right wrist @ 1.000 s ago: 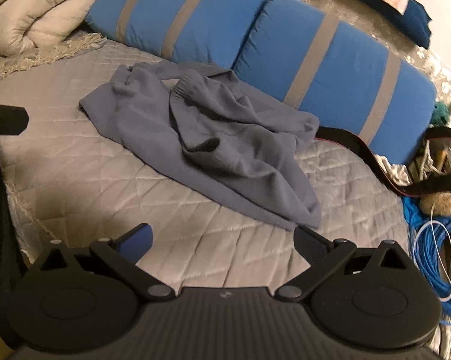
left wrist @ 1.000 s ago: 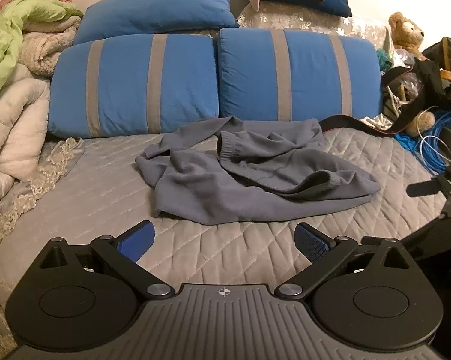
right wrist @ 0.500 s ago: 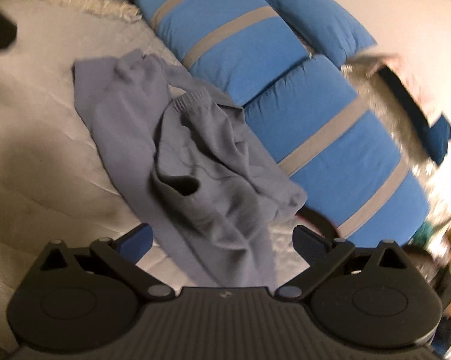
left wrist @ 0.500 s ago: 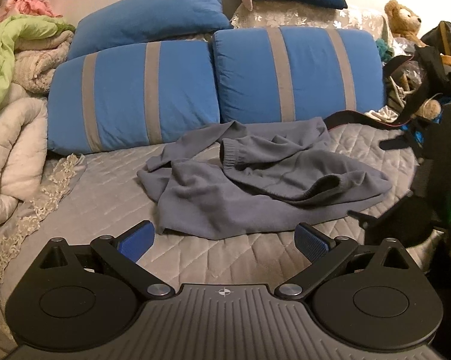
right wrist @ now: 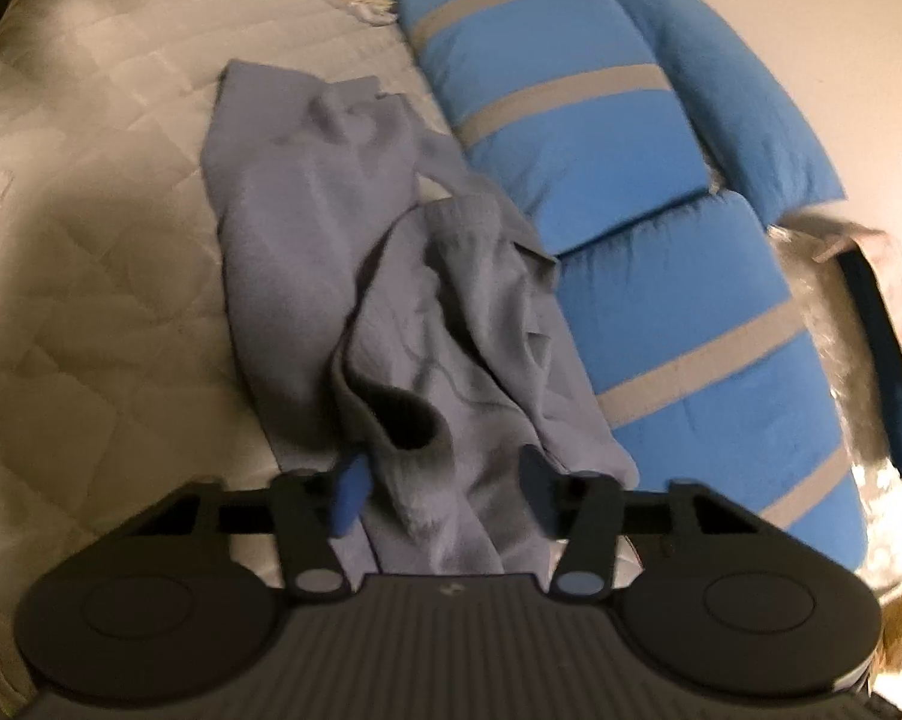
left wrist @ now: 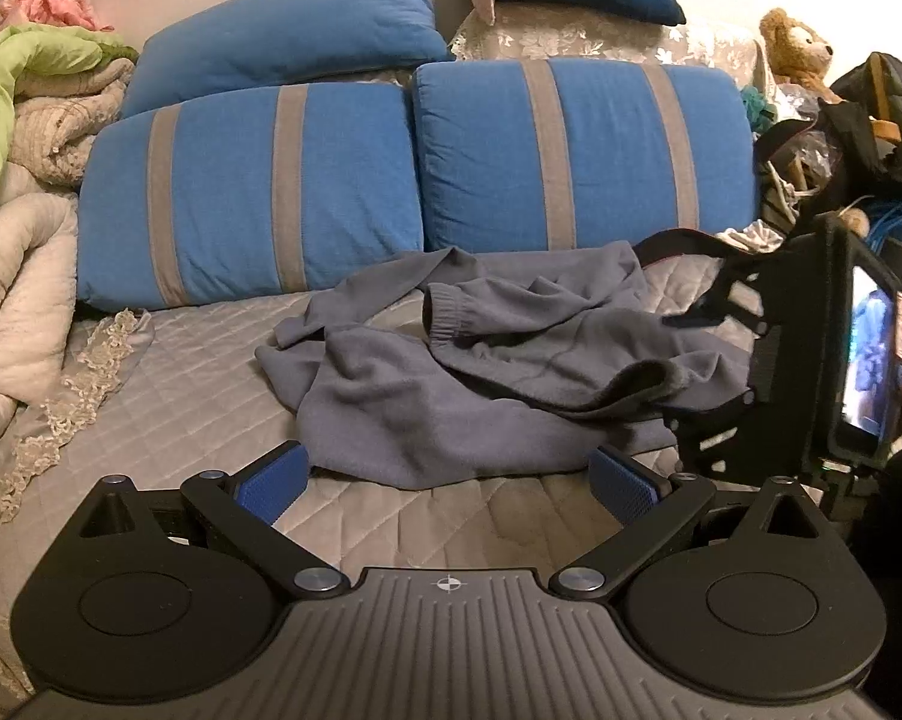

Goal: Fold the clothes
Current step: 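Close the right gripper on the grey garment's cuffed waistband edge, then close the left gripper on the garment's cuff while the right gripper holds the waistband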

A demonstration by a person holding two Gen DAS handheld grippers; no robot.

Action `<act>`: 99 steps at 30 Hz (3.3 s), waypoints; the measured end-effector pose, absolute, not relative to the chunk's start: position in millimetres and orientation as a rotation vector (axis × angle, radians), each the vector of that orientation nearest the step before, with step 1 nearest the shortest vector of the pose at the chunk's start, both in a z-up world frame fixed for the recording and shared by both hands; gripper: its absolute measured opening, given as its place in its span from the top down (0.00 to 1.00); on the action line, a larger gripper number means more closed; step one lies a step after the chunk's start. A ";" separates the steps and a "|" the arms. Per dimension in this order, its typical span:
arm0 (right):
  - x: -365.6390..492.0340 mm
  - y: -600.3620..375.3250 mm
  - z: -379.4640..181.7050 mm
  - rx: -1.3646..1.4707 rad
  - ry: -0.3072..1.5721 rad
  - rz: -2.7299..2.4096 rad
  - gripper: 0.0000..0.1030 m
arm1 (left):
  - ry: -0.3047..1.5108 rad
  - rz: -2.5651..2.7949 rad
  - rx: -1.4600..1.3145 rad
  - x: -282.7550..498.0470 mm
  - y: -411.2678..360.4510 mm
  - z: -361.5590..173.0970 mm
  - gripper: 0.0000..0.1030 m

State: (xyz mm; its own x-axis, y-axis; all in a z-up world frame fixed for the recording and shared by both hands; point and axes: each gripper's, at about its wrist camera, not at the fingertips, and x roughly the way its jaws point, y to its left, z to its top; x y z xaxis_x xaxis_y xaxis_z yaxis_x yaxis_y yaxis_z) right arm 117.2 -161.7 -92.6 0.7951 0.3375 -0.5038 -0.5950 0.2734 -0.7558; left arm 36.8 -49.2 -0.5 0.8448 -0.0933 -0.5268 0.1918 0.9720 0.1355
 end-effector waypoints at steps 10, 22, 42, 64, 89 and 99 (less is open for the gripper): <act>108.5 -164.0 -94.6 -1.131 0.327 0.718 0.90 | 0.570 -0.178 0.132 44.3 -40.0 1.9 0.01; 89.5 -180.9 -74.4 -0.865 0.328 0.583 0.91 | 0.552 -0.201 0.093 55.2 -24.6 15.1 0.02; 84.8 -280.1 -39.4 -0.563 0.433 0.440 0.91 | 0.543 -0.286 0.068 101.1 -32.0 22.1 0.02; 89.3 -320.2 -53.2 -0.436 0.516 0.387 0.91 | 0.574 -0.479 0.068 170.4 -78.6 -37.4 0.02; 86.6 -321.5 -59.9 -0.430 0.520 0.396 0.91 | 0.687 -0.642 -0.016 226.9 -74.7 -74.5 0.29; 86.6 -320.7 -60.9 -0.436 0.523 0.396 0.91 | 0.738 -0.639 -0.072 233.2 -70.1 -78.8 0.71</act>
